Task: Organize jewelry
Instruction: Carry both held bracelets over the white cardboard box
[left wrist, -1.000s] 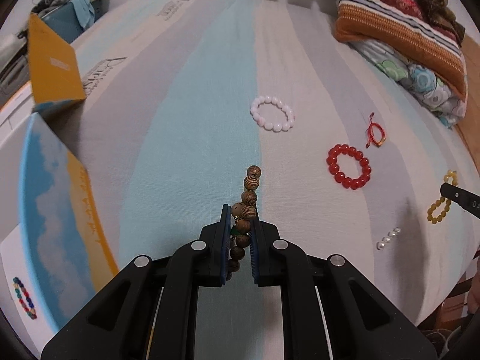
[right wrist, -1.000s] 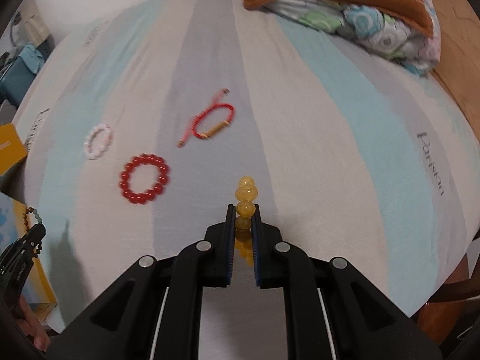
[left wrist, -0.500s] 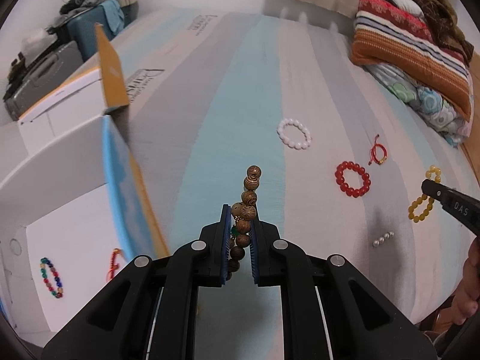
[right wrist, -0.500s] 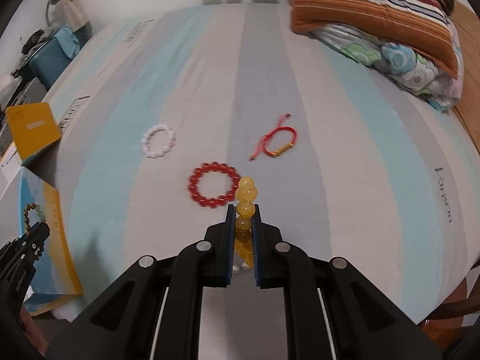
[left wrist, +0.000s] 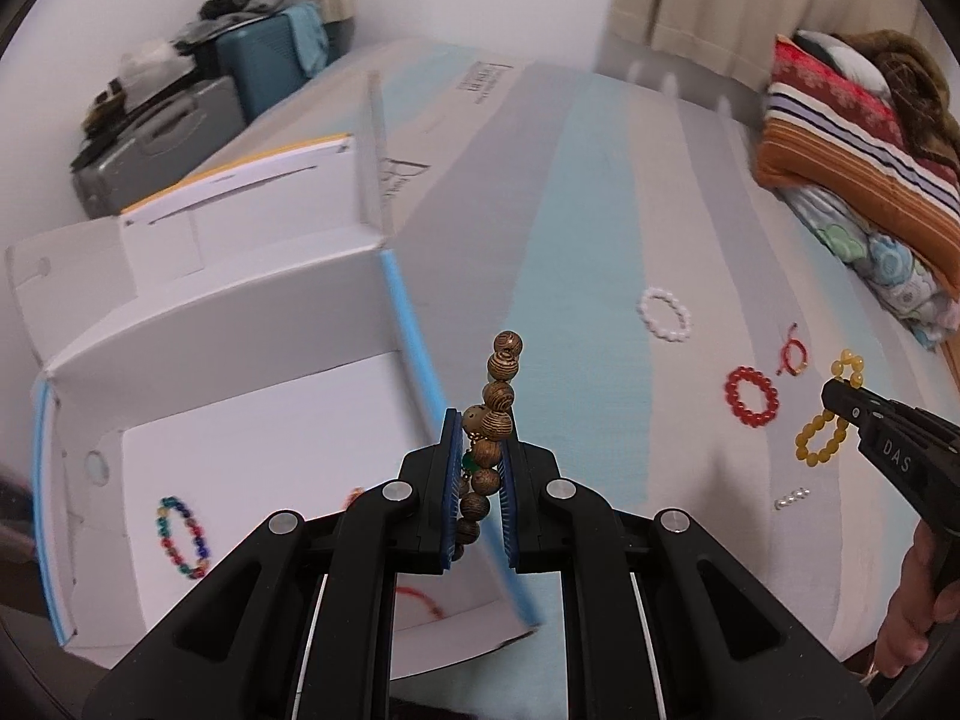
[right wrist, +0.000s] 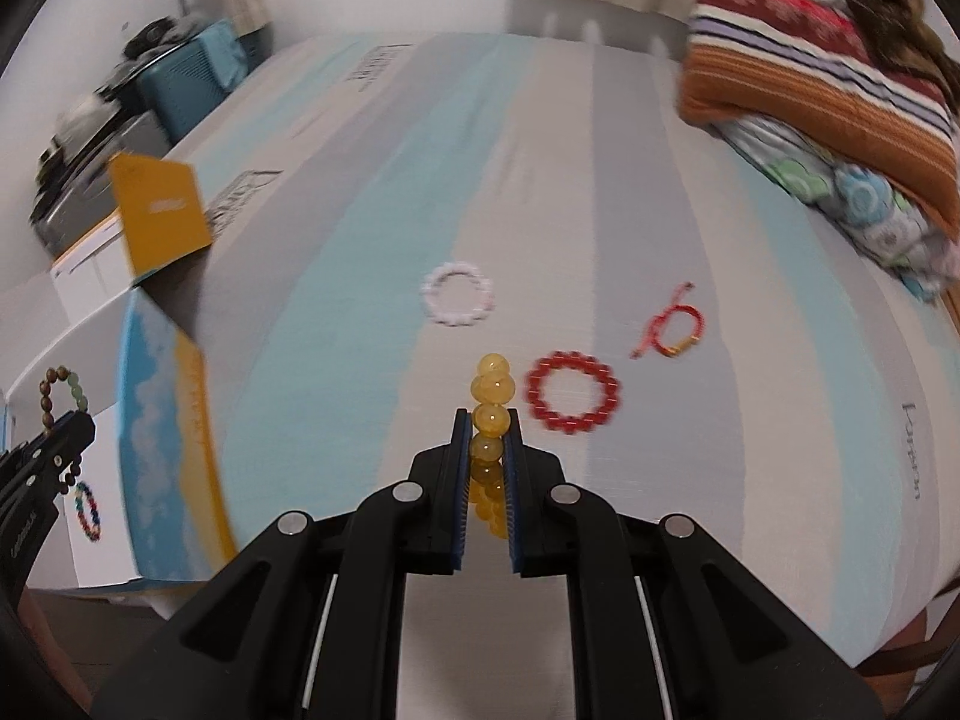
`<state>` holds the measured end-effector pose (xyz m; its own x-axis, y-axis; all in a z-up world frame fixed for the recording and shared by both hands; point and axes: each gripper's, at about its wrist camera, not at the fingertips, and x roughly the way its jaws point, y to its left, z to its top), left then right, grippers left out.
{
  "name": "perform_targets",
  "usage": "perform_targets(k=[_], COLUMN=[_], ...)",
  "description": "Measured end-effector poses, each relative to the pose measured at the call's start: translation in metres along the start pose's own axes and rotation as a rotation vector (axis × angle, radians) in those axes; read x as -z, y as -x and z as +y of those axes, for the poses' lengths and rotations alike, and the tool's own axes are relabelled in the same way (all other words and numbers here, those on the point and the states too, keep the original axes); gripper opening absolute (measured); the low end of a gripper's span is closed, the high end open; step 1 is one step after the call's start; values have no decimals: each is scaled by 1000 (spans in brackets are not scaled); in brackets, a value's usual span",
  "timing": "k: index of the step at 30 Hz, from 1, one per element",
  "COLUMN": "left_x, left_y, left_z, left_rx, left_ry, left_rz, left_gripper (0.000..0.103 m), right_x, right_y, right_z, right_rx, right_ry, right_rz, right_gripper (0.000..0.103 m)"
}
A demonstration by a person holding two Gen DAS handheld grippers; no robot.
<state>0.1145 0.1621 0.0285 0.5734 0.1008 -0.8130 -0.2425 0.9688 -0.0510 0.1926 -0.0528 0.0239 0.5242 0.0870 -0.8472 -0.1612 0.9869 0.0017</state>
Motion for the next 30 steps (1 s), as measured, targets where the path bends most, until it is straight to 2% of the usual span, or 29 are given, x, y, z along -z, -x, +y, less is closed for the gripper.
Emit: perform_targets(k=[13,20,30], left_x=[17,35,60], left_y=[28,38,36], left_z=[78,130,170], left_rx=[-93,-159,-196], left_ry=[82,150,206], left_rz=[-19,-5,28], left_gripper=[10,10,10], right_x=[1,3,25], right_y=[22,38,44], right_z=[82,128,205], right_rx=[-96,-190,-297], right_ry=[116,159,292], right_rz=[-44,-67,-57], right_gripper=[9,9,9])
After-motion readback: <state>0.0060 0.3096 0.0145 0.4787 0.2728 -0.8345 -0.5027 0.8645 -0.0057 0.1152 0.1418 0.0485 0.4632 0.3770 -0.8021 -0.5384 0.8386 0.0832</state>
